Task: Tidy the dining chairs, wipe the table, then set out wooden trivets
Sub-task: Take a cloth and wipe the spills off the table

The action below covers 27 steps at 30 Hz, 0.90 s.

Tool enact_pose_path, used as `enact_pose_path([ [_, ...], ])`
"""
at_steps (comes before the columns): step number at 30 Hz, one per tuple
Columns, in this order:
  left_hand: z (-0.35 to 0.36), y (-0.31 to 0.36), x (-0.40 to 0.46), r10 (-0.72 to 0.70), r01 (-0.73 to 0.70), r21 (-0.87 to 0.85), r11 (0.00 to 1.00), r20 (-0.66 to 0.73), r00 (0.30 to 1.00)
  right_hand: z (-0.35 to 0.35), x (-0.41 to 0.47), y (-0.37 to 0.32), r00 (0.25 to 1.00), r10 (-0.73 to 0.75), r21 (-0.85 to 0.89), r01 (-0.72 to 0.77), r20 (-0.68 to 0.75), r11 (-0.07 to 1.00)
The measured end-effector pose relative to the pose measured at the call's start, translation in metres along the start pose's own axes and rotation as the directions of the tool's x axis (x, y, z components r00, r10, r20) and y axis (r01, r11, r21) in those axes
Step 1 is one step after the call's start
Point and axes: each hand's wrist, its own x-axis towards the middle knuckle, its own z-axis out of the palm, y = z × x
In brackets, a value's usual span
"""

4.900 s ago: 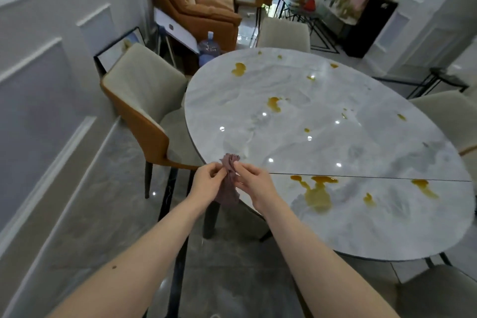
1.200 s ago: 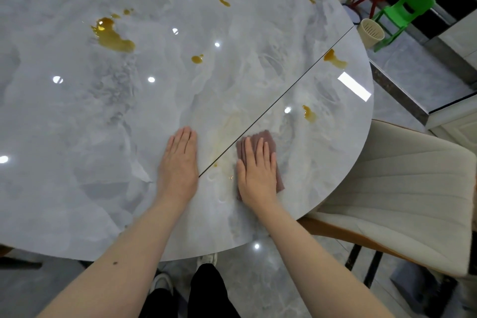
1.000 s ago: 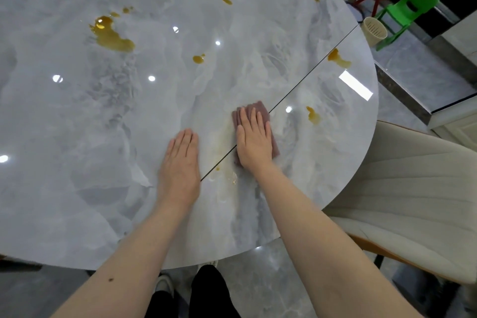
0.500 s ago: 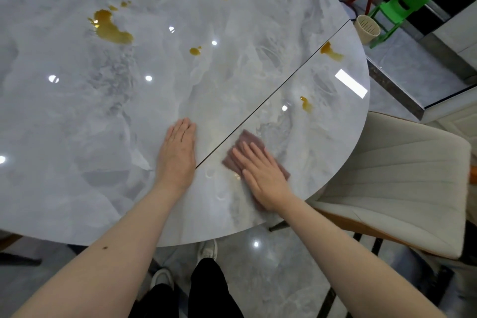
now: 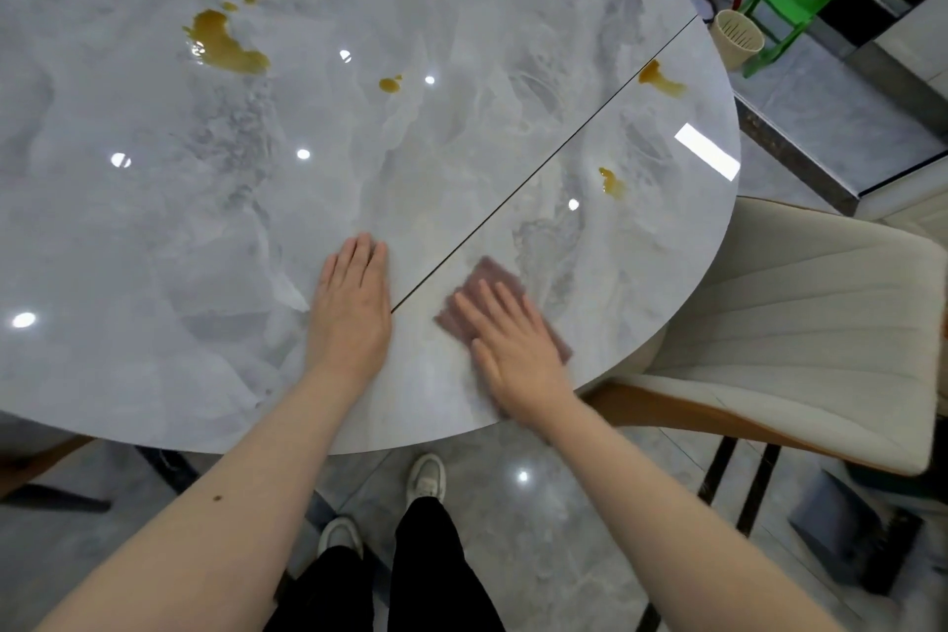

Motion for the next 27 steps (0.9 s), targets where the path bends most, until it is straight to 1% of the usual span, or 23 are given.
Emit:
enact_pose_path([
  [3, 0.000, 0.004, 0.000, -0.015, 0.015, 0.016, 1.000, -0.004, 1.000, -0.016, 0.023, 0.042, 0.977, 0.212, -0.022, -0.213, -0.029, 0.977],
  [6, 0.002, 0.003, -0.001, -0.020, 0.020, 0.017, 1.000, -0.010, 1.000, -0.015, 0.059, 0.030, 0.945, 0.320, 0.013, -0.320, -0.066, 0.947],
  [7, 0.002, 0.003, -0.001, -0.020, 0.020, 0.019, 1.000, -0.016, 1.000, -0.012, 0.065, 0.018, 0.947, 0.313, 0.012, -0.313, -0.071, 0.950],
  [8, 0.003, 0.002, -0.001, -0.017, 0.017, 0.019, 1.000, -0.021, 1.000, -0.007, 0.063, 0.005, 0.960, 0.269, 0.003, -0.269, -0.073, 0.963],
  [11, 0.001, 0.002, -0.001, -0.009, 0.009, 0.001, 1.000, -0.033, 0.999, 0.006, 0.026, -0.020, 0.999, 0.049, -0.013, -0.050, -0.019, 0.999],
  [14, -0.001, 0.003, -0.001, -0.014, 0.014, 0.002, 1.000, -0.022, 1.000, 0.001, -0.003, -0.004, 0.995, -0.090, -0.017, 0.090, 0.036, 0.996],
  [15, -0.001, 0.004, 0.000, -0.017, 0.017, 0.003, 1.000, -0.022, 1.000, -0.003, 0.000, 0.008, 0.994, -0.100, -0.029, 0.101, 0.038, 0.994],
  [16, -0.001, 0.004, -0.001, -0.019, 0.020, 0.007, 1.000, -0.026, 0.999, -0.007, 0.008, 0.019, 0.996, -0.080, -0.033, 0.081, 0.031, 0.996],
  [17, -0.001, 0.004, -0.001, -0.019, 0.019, 0.012, 1.000, -0.028, 0.999, -0.010, 0.020, 0.030, 1.000, -0.023, -0.036, 0.023, 0.006, 0.999],
  [18, 0.000, 0.004, -0.001, -0.018, 0.018, 0.017, 1.000, -0.029, 0.999, -0.012, 0.033, 0.038, 0.997, 0.066, -0.037, -0.067, -0.026, 0.997],
  [20, 0.001, 0.004, -0.001, -0.012, 0.013, 0.021, 1.000, -0.038, 0.999, -0.014, 0.062, 0.040, 0.970, 0.231, -0.013, -0.233, -0.083, 0.973],
  [21, 0.002, 0.003, -0.001, -0.008, 0.009, 0.016, 1.000, -0.039, 0.999, -0.013, 0.075, 0.033, 0.957, 0.272, 0.007, -0.272, -0.099, 0.962],
  [22, 0.003, 0.002, -0.001, -0.005, 0.005, 0.007, 1.000, -0.036, 0.999, -0.011, 0.086, 0.021, 0.956, 0.275, 0.021, -0.274, -0.101, 0.961],
  [23, 0.003, 0.001, -0.002, 0.001, -0.001, -0.006, 1.000, -0.035, 0.999, -0.008, 0.093, 0.007, 0.967, 0.239, 0.017, -0.239, -0.092, 0.971],
  [25, 0.002, 0.000, -0.002, 0.003, -0.005, -0.037, 0.999, -0.042, 0.999, -0.002, 0.097, -0.020, 0.993, 0.097, -0.009, -0.097, -0.070, 0.995],
  [27, 0.000, 0.001, -0.003, -0.023, 0.020, -0.074, 0.997, -0.048, 0.999, 0.000, 0.082, -0.031, 0.999, 0.004, -0.008, -0.005, -0.045, 1.000],
])
